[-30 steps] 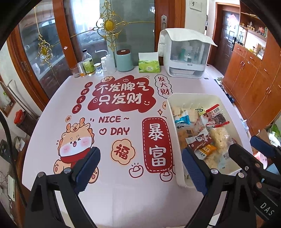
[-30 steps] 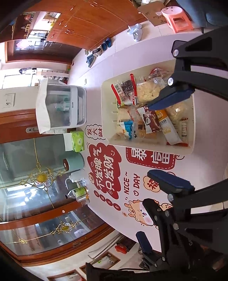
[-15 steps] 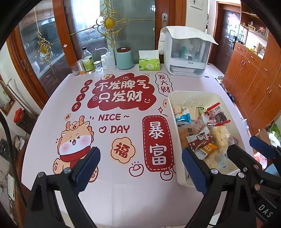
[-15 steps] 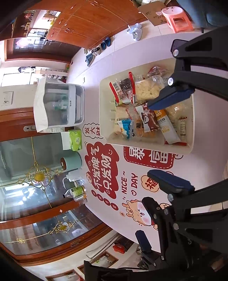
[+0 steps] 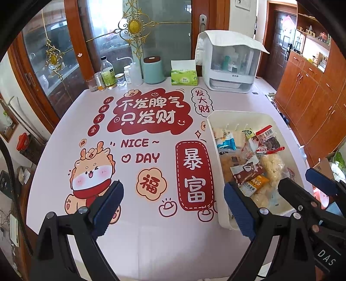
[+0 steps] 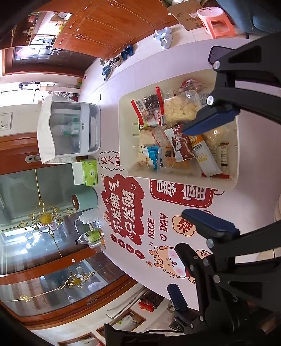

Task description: Organize snacks

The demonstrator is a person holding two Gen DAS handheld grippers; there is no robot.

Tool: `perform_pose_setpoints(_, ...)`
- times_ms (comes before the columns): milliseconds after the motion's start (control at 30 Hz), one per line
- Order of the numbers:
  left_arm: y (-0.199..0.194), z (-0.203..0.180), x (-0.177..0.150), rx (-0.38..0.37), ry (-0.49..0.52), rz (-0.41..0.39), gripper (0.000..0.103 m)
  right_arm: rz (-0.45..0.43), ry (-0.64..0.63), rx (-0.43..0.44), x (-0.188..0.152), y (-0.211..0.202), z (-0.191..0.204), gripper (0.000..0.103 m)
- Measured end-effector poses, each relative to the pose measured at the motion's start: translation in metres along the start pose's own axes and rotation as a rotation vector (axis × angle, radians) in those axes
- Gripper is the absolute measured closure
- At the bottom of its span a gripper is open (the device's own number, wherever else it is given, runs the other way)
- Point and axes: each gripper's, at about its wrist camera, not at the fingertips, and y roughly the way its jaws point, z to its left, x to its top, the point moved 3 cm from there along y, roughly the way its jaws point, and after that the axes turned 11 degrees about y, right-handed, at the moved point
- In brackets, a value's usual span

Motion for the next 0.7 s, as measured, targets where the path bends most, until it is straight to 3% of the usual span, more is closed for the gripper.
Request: perform_pose_setpoints(700, 0.0013, -0.0015, 0.0009, 0.002, -0.004, 0.0, 0.01, 0.012, 0.019, -0.005, -0.0021, 0.0047, -0.0022, 0.032)
